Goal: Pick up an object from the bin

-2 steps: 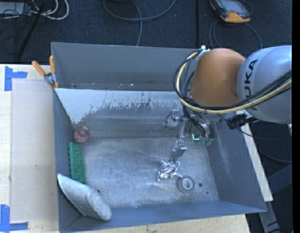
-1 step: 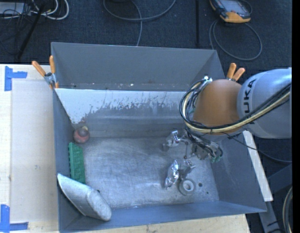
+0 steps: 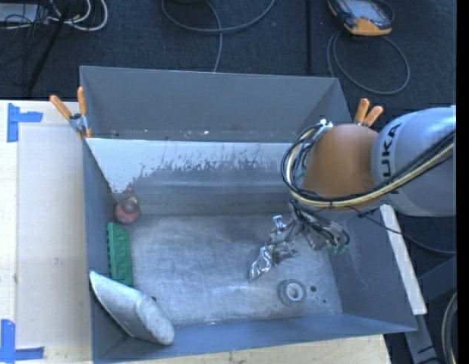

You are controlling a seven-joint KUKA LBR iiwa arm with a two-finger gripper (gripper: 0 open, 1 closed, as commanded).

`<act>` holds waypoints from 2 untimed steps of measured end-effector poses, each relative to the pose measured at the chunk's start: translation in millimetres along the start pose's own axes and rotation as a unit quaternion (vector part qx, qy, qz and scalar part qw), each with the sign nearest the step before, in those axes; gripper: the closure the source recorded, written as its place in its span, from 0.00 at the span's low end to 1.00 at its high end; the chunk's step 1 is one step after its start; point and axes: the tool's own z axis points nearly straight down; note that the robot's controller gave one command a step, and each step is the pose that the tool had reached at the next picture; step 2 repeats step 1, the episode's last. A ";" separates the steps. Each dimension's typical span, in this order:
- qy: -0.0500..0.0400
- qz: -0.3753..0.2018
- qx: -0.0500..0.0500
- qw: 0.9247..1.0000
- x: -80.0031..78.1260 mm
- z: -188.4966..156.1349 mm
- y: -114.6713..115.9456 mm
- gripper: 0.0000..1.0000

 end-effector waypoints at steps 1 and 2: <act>-0.002 -0.126 0.001 0.992 52.4 -169.5 -21.7 1.00; -0.002 -0.126 0.001 0.992 52.4 -169.5 -21.7 1.00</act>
Offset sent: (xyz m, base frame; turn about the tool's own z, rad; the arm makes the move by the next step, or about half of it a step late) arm -0.0450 -0.0357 0.1663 -0.2544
